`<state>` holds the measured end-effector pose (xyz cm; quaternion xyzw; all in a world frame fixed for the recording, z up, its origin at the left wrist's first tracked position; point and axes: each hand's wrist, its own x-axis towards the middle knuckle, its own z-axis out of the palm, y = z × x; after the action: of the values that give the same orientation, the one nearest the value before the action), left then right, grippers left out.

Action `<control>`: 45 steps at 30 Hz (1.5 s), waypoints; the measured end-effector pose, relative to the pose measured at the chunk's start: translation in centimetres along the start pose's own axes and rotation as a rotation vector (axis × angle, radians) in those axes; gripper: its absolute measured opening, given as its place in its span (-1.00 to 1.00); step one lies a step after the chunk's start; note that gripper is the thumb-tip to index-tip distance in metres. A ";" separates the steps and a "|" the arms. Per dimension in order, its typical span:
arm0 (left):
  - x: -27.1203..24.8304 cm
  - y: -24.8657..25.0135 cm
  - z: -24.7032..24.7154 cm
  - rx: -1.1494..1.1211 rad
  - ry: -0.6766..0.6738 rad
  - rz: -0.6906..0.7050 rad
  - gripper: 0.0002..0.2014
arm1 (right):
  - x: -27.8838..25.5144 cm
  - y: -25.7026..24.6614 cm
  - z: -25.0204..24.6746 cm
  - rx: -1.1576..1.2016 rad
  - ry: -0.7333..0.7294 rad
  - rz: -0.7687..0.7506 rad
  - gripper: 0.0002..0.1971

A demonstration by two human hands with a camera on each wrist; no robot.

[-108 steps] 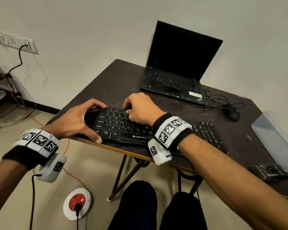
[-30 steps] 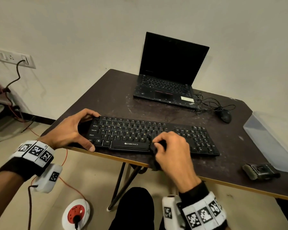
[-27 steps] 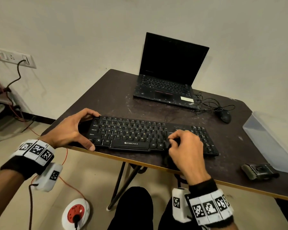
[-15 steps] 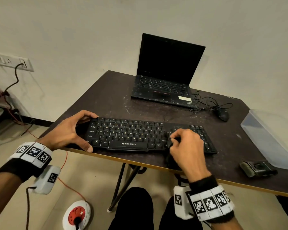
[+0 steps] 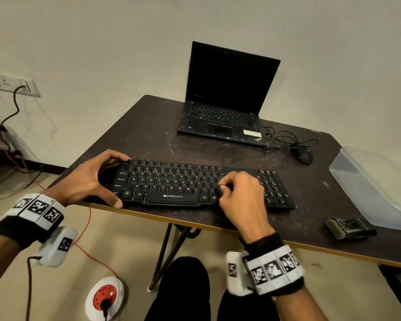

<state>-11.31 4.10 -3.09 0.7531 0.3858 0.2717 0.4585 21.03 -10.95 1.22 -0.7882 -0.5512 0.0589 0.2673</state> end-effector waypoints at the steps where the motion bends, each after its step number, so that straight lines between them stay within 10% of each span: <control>1: 0.0 0.2 0.1 0.001 -0.002 -0.002 0.16 | -0.3 -1.1 0.9 0.022 -0.041 -0.056 -0.86; 5: -0.1 0.4 0.0 -0.005 -0.007 -0.009 0.14 | -1.1 -3.8 2.7 0.108 -0.122 -0.170 -0.90; 11: -0.1 0.2 -0.1 0.029 0.005 -0.017 0.19 | 1.3 0.2 -0.6 -0.026 0.035 0.088 -0.81; 17: -0.1 0.4 -0.1 0.037 -0.003 -0.024 0.17 | 0.0 -5.8 3.0 0.140 -0.194 -0.157 -0.86; 28: -0.2 0.4 -0.1 0.034 -0.026 -0.049 0.13 | 2.1 -0.5 0.4 -0.060 0.004 -0.008 -0.85; 45: 5.1 7.6 7.4 0.740 -0.255 -0.117 0.62 | 3.7 -0.7 -0.3 0.009 0.029 0.134 -0.83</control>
<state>-0.33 2.64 0.86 0.8719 0.4399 -0.0081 0.2152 21.99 -7.51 2.53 -0.8229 -0.4930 0.0678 0.2743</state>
